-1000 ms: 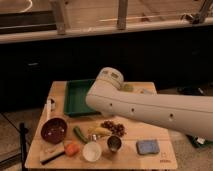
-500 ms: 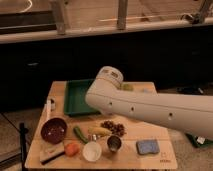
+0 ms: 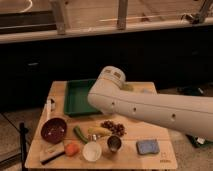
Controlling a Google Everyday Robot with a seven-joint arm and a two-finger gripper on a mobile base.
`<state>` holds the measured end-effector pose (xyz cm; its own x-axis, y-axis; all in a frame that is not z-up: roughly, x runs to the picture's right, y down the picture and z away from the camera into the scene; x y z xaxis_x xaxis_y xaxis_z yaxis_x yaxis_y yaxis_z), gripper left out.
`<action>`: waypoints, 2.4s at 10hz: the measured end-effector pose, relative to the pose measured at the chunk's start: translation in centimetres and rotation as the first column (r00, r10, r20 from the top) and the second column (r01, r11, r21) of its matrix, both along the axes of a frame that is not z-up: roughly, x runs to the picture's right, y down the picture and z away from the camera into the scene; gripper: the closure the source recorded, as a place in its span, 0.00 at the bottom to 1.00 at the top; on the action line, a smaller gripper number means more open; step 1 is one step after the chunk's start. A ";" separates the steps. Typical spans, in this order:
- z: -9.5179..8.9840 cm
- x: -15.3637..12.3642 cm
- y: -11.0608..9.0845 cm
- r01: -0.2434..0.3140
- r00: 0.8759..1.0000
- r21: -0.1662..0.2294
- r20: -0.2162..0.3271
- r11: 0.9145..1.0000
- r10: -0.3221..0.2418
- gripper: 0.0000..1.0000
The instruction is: Place sponge in tray
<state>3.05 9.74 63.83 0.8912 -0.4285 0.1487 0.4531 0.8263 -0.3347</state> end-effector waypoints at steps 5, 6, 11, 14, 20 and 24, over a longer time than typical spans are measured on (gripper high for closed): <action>1.5 4.5 1.5 -0.087 0.995 -0.031 -0.044 0.996 0.086 0.21; 1.8 5.1 1.9 -0.102 0.994 -0.038 -0.048 0.994 0.100 0.20; 4.7 10.2 6.2 -0.210 0.975 -0.092 -0.097 0.973 0.201 0.20; 7.1 12.3 9.5 -0.271 0.960 -0.148 -0.119 0.951 0.255 0.20; 9.4 14.8 16.8 -0.374 0.927 -0.256 -0.128 0.892 0.352 0.20; 9.5 16.7 21.5 -0.433 0.901 -0.301 -0.148 0.850 0.407 0.20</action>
